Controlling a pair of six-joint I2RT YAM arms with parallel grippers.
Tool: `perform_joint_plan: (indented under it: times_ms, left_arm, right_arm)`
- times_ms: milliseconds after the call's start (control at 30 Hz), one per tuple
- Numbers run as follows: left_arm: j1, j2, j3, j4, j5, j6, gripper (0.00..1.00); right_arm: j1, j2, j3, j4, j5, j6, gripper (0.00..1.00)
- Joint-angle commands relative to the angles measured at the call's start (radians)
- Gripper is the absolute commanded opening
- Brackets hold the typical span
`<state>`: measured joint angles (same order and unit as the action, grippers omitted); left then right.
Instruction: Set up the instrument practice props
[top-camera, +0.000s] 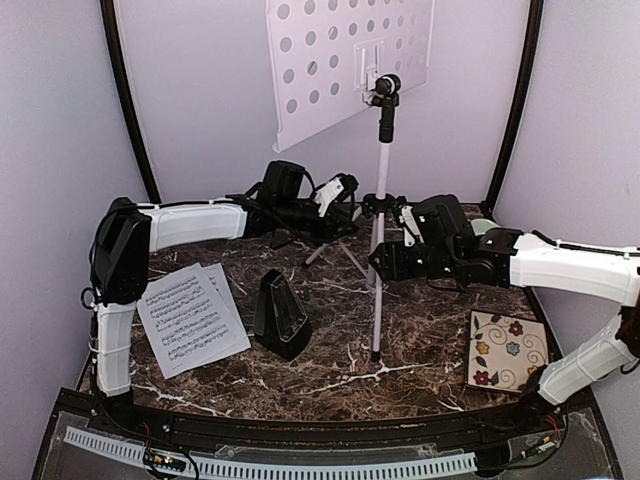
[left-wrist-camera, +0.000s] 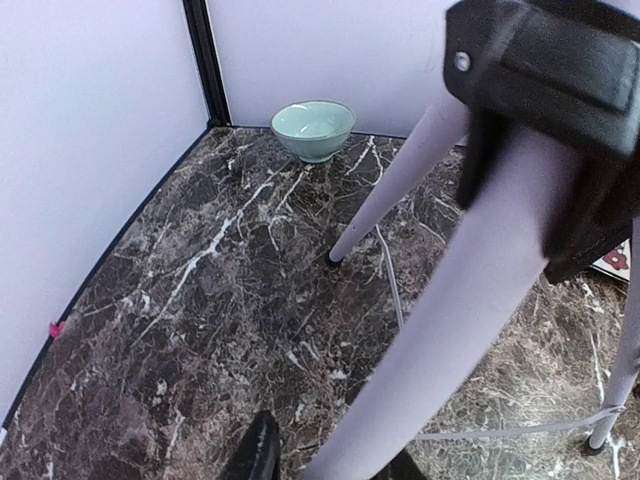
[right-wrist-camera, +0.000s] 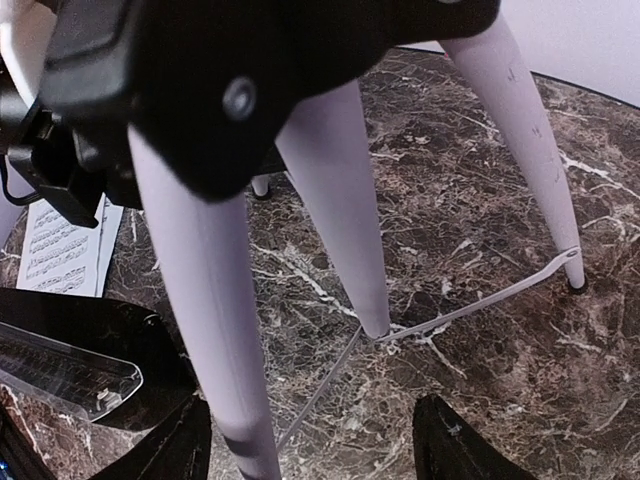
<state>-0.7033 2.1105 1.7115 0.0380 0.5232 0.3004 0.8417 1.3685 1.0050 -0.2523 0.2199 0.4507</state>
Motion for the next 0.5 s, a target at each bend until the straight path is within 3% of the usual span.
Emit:
perform_joint_plan:
  times_ms: [0,300,467]
  left_arm:
    - [-0.047,-0.073,-0.079,0.051,-0.056,-0.073,0.21]
    - [-0.075,-0.134,-0.188,0.089,-0.134,-0.105,0.08]
    - [-0.100,-0.150,-0.198,0.086,-0.221,-0.123,0.03]
  right_arm:
    - [-0.025,-0.072,-0.031,-0.015,0.035,-0.015,0.68]
    - [-0.102,-0.115,-0.055,-0.058,0.042,-0.051,0.61]
    - [-0.106,-0.174,-0.087,0.004,-0.040,-0.093,0.70]
